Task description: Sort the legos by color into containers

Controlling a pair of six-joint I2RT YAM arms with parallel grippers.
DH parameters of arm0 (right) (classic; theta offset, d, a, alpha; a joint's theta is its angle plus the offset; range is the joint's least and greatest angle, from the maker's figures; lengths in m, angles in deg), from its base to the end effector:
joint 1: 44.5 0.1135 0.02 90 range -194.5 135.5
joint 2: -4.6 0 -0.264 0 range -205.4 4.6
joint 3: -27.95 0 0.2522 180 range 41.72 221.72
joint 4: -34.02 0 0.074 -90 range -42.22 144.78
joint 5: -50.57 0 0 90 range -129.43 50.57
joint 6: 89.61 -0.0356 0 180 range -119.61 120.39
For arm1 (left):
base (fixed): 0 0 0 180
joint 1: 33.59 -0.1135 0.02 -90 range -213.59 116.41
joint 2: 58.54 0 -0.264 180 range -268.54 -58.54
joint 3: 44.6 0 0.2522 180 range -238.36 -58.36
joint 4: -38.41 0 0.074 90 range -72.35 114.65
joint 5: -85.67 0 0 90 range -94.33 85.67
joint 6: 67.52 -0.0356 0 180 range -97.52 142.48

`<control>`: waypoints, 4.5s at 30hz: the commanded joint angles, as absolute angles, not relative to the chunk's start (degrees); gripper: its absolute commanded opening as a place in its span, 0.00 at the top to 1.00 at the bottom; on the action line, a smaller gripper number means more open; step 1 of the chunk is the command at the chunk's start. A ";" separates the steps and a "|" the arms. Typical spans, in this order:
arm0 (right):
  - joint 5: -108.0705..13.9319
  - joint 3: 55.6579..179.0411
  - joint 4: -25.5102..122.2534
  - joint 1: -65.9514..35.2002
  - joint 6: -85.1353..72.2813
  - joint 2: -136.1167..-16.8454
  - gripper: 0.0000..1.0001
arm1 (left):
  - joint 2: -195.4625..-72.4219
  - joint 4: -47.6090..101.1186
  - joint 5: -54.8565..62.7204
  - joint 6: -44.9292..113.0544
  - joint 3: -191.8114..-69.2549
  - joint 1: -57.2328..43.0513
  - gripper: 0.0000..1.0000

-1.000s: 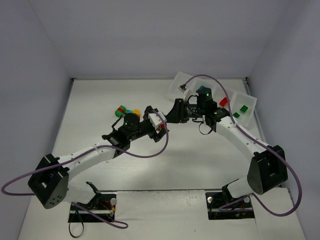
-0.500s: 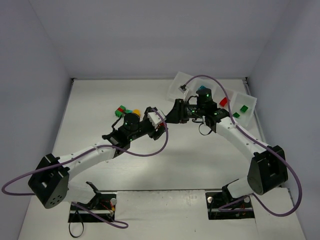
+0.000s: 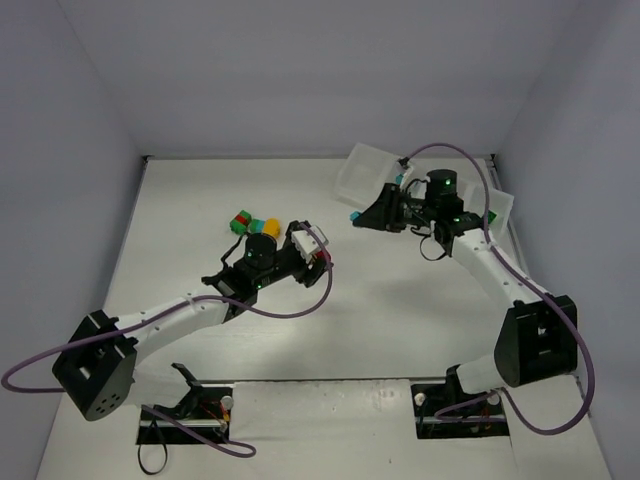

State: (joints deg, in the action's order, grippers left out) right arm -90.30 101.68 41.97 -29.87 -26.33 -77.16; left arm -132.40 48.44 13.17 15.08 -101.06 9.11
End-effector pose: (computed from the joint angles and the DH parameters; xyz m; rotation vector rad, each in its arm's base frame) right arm 0.3071 0.1087 0.3130 -0.4610 1.8940 1.3048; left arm 0.2090 -0.2075 0.2778 0.9446 1.4682 -0.7148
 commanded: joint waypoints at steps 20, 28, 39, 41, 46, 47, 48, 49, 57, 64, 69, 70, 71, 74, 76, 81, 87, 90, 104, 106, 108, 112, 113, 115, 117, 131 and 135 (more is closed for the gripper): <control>-41.53 131.26 47.25 -36.77 -20.36 -106.13 0.76 | -125.07 48.82 14.65 15.72 -100.29 8.86 0.83; -44.78 137.25 49.80 -36.94 -18.16 -110.54 0.29 | -124.72 47.68 16.41 14.40 -100.46 8.86 0.83; -81.24 123.66 49.62 -34.93 -14.91 -91.48 0.31 | -124.98 46.62 18.35 8.34 -101.43 8.86 0.83; -87.48 121.09 49.62 -32.91 -14.47 -87.79 0.30 | -125.24 46.36 18.17 7.19 -102.13 8.77 0.83; -95.67 114.68 49.27 -27.29 -14.90 -82.60 0.27 | -126.73 45.74 18.70 5.61 -104.15 8.77 0.83; -96.29 114.06 49.27 -26.49 -14.91 -82.24 0.26 | -126.91 45.74 18.70 5.52 -104.33 8.77 0.83; -96.73 113.61 49.18 -25.70 -14.99 -81.98 0.25 | -127.09 45.83 18.61 5.35 -104.77 8.77 0.83; -97.08 112.91 49.18 -24.39 -15.08 -81.54 0.25 | -127.61 45.92 18.78 5.26 -105.03 8.77 0.83; -97.26 110.36 48.92 -21.21 -14.82 -80.92 0.23 | -129.02 46.45 18.87 4.64 -106.70 8.77 0.83; -98.49 110.36 48.48 -18.93 -14.82 -81.01 0.25 | -130.52 47.06 19.23 4.73 -107.58 8.77 0.83; -98.58 109.83 48.31 -18.66 -14.82 -81.09 0.29 | -130.87 47.33 19.23 4.99 -107.85 8.77 0.83; -98.58 109.66 48.30 -18.66 -14.73 -81.09 0.30 | -130.87 47.33 19.23 4.91 -107.93 8.77 0.83; -98.58 109.57 48.30 -18.66 -14.73 -81.09 0.34 | -130.87 47.41 19.14 4.99 -107.93 8.77 0.83; -98.84 109.22 48.30 -18.57 -14.73 -81.18 0.42 | -130.69 47.50 19.14 5.08 -107.93 8.77 0.83; -99.19 108.95 48.30 -18.57 -14.82 -81.36 0.50 | -130.69 47.85 19.05 5.17 -107.94 8.77 0.83; -100.07 108.86 48.22 -18.40 -14.99 -81.53 0.56 | -130.43 48.47 18.96 5.52 -107.76 8.77 0.83; -100.25 108.86 48.30 -17.52 -14.91 -81.53 0.70 | -130.34 48.73 19.05 5.87 -107.76 8.77 0.83; -98.68 108.69 48.30 -17.52 -14.64 -81.01 0.89 | -129.99 48.73 18.70 5.87 -107.32 8.77 0.74; -98.58 109.04 48.22 -20.24 -13.76 -80.57 1.00 | -121.99 45.66 13.51 4.55 -101.17 8.60 0.18; -98.67 109.21 48.30 -20.16 -13.85 -80.65 1.00 | -122.08 45.31 14.21 4.73 -101.17 8.60 0.18; -98.93 109.22 48.30 -20.16 -13.85 -80.74 1.00 | -122.26 45.31 14.92 5.08 -101.25 8.60 0.18; -99.37 109.65 48.30 -20.16 -14.11 -80.57 1.00 | -123.83 45.31 15.97 5.52 -101.96 8.60 0.18; -99.54 109.65 48.30 -20.16 -14.20 -80.48 1.00 | -124.19 45.39 16.15 5.69 -102.13 8.60 0.18; -99.90 109.83 48.30 -20.16 -14.29 -80.39 1.00 | -125.24 45.48 16.50 5.69 -102.66 8.60 0.18; -99.90 109.83 48.30 -20.16 -14.38 -80.22 1.00 | -125.86 45.66 16.33 5.70 -103.01 8.60 0.18; -100.60 109.74 46.72 -20.07 -14.20 -80.48 1.00 | -130.08 48.91 15.62 6.84 -105.21 8.60 0.18; -100.60 109.83 46.63 -20.16 -14.20 -81.18 1.00 | -130.43 49.08 15.80 6.93 -105.74 8.60 0.18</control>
State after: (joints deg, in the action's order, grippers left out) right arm -98.21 108.08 50.39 -20.14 -14.49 -83.01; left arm -130.87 44.36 14.92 6.41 -101.85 9.04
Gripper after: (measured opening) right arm 0.339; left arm 0.819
